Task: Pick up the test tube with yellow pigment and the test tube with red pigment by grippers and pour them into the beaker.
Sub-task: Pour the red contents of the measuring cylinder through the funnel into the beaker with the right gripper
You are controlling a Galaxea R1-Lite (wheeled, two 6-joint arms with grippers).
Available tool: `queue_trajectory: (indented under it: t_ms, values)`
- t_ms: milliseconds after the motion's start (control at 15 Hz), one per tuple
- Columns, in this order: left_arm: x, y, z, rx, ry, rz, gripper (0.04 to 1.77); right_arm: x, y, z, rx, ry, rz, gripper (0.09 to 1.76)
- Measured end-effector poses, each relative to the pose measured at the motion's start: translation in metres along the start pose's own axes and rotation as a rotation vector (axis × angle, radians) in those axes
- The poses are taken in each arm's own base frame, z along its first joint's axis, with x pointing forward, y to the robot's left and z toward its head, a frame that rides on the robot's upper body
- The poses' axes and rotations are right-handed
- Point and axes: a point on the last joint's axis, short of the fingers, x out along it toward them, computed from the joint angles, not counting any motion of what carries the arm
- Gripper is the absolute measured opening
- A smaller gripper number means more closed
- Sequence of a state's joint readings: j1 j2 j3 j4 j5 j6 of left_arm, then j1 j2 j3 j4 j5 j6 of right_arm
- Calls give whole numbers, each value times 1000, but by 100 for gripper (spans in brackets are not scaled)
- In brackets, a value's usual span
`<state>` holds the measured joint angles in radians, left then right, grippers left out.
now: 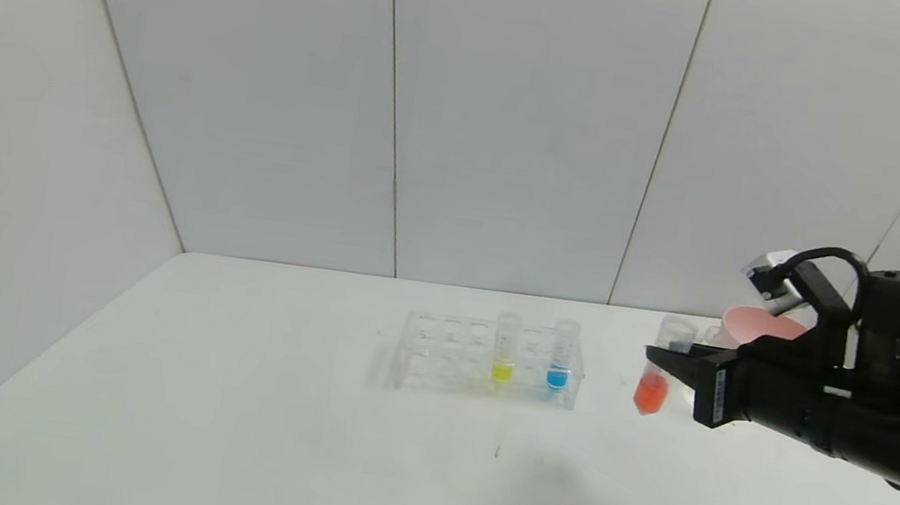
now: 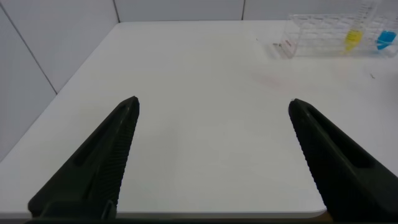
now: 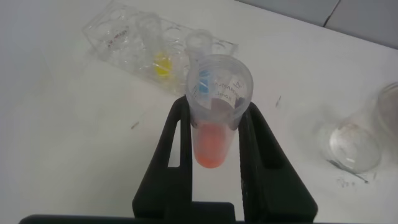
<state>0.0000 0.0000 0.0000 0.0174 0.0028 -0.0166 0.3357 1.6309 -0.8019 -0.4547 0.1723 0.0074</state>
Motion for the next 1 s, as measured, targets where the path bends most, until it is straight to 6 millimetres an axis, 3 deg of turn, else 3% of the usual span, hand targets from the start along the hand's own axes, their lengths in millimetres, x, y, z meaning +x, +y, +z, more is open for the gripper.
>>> queue_trajectory:
  t_ms: [333, 600, 1000]
  values:
    - [0, 0, 0, 0, 0, 0, 172, -23, -75, -5, -104, -20, -8, 50]
    - [0, 0, 0, 0, 0, 0, 172, -29, -122, -13, -168, -13, -58, 50]
    - [0, 0, 0, 0, 0, 0, 172, -31, -159, -2, -125, 87, -108, 50]
